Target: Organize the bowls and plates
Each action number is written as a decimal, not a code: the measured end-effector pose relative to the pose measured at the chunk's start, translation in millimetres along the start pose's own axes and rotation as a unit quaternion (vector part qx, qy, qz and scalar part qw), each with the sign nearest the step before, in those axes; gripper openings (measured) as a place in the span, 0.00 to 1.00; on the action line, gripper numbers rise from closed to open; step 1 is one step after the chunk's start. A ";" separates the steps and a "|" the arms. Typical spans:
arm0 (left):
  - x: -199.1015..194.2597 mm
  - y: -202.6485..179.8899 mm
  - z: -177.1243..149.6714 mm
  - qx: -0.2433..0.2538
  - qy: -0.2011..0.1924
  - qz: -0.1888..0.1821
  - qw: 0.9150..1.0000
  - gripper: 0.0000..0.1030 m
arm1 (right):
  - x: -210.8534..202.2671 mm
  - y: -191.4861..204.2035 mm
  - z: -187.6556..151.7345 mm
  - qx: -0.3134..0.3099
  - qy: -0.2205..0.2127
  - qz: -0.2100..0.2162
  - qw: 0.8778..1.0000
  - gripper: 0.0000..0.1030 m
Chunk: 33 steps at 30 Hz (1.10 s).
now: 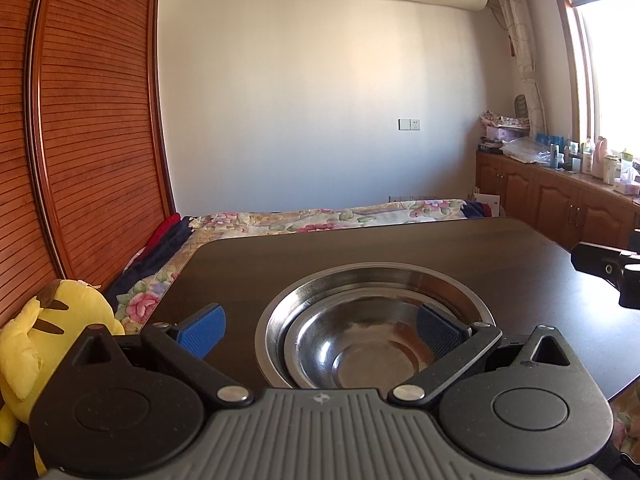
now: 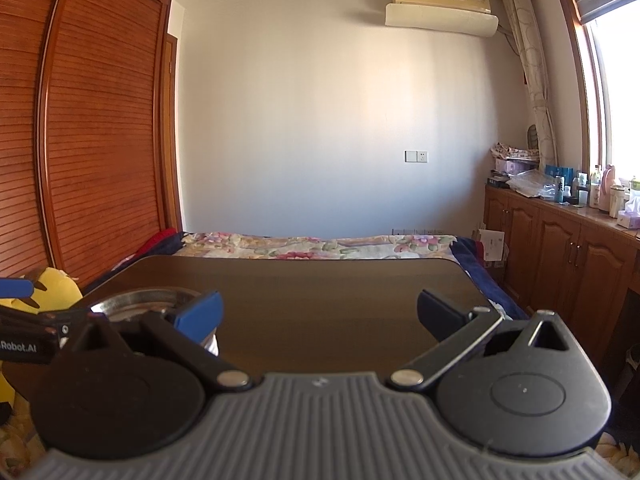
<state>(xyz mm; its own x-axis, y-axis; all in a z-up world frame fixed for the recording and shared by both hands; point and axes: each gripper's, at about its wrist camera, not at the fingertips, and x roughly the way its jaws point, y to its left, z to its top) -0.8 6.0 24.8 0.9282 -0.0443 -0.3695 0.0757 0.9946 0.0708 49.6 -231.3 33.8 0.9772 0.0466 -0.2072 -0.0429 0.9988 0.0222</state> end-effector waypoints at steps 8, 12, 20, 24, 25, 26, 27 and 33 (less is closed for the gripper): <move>0.5 -0.1 -0.2 0.000 0.001 0.001 1.000 1.00 | 6.2 -3.3 -4.4 0.003 0.009 -0.001 1.000 1.00; 1.3 0.6 0.3 0.001 0.000 0.002 1.000 1.00 | 6.0 -4.8 -2.6 0.003 0.008 -0.001 1.000 1.00; 1.9 0.9 0.6 0.001 -0.001 0.002 1.000 1.00 | 6.5 -5.6 -3.4 0.005 0.009 0.000 1.000 1.00; 1.6 0.7 0.6 0.001 -0.001 0.002 1.000 1.00 | 6.7 -5.3 -3.7 0.006 0.008 0.000 1.000 1.00; 1.6 0.7 0.6 0.001 -0.001 0.002 1.000 1.00 | 6.6 -5.3 -3.7 0.006 0.009 0.000 1.000 1.00; 1.7 0.8 0.6 0.001 -0.001 0.002 1.000 1.00 | 6.5 -5.4 -4.1 0.006 0.009 -0.001 1.000 1.00; 1.7 0.8 0.6 0.001 -0.001 0.002 1.000 1.00 | 6.5 -5.6 -4.1 0.006 0.009 0.000 1.000 1.00; 1.5 0.9 0.5 0.001 -0.001 0.003 1.000 1.00 | 6.5 -5.4 -4.1 0.007 0.009 0.000 1.000 1.00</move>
<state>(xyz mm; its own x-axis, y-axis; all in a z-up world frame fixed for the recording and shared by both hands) 0.8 6.7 24.8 0.9293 -0.0393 -0.3671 0.0714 0.9947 0.0743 55.3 -236.3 28.4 0.9732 0.0476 -0.2250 -0.0407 0.9986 0.0351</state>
